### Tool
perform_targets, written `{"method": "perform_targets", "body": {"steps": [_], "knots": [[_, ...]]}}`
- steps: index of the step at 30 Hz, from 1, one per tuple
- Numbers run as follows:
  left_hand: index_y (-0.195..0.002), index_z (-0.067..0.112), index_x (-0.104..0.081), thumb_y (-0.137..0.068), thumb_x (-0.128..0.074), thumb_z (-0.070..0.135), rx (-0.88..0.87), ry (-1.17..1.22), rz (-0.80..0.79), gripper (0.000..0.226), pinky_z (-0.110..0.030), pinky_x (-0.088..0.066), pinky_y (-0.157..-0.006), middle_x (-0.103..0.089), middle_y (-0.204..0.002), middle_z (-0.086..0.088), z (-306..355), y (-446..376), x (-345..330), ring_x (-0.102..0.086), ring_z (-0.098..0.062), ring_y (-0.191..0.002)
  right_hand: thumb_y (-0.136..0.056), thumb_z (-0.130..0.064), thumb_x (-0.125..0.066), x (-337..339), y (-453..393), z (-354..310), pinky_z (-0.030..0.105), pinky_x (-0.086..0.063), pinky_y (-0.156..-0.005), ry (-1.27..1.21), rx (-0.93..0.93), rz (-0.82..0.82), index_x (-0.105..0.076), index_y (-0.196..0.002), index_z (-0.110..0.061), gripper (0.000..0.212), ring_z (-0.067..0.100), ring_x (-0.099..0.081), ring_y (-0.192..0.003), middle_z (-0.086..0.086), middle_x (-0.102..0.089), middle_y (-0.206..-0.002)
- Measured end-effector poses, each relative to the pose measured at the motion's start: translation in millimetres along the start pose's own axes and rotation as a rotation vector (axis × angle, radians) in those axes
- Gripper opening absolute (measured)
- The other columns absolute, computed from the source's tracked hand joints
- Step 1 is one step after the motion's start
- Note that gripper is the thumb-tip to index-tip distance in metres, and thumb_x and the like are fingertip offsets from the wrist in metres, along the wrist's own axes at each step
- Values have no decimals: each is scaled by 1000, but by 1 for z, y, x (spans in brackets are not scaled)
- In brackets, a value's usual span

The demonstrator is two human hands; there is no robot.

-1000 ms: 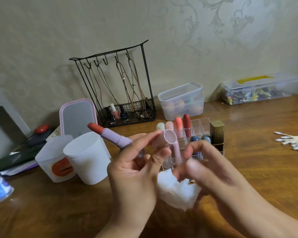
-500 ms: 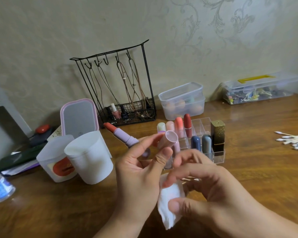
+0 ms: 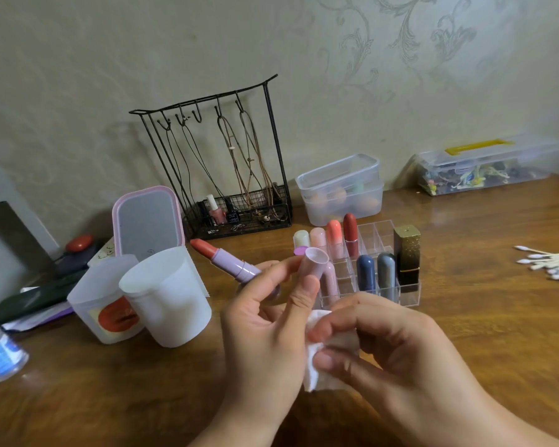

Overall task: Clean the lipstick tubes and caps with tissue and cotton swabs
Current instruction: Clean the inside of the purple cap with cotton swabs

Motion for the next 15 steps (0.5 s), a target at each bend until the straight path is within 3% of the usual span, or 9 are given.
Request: {"method": "perform_targets", "body": {"steps": [6, 10, 12, 15], "knots": [[-96, 31, -76, -79, -73, 40, -16, -57, 58, 20, -23, -52, -64, -72, -93, 0, 0, -2, 6, -68, -12, -80, -65, -26, -84, 6, 3, -10, 27, -59, -71, 322, 123, 103, -72, -104, -38, 43, 6, -69, -90, -19, -68, -97], [-102, 35, -73, -79, -69, 42, -47, -130, 25, 24, -25, -52, -71, -71, -91, 5, 2, -3, 6, -66, -16, -86, -79, -32, -74, 16, 2, -26, 12, -49, -71, 446, 210, 175, -76, -91, -31, 12, 0, -63, -88, -14, -57, -102], [-100, 31, -75, -81, -69, 39, -55, -139, -15, 21, -29, -55, -71, -68, -93, 3, 3, -5, 5, -65, -17, -86, -84, -28, -68, 29, -2, -33, 7, -46, -75, 491, 212, 205, -70, -86, -32, 5, -1, -63, -90, -14, -60, -105], [-99, 28, -74, -77, -73, 29, -65, -142, -112, 22, -19, -55, -72, -65, -101, 8, 6, -7, 2, -67, -22, -95, -83, -21, -64, 55, -8, -32, 9, -45, -55, 429, 98, 251, -66, -85, -35, 14, 0, -65, -62, -16, -67, -73]]}}
Point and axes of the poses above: each hand's wrist, its own y-axis away from the middle knuckle, its own x-axis out of the back of the hand, z = x × y, the point moved 8 cm from there along -y, towards the middle knuckle
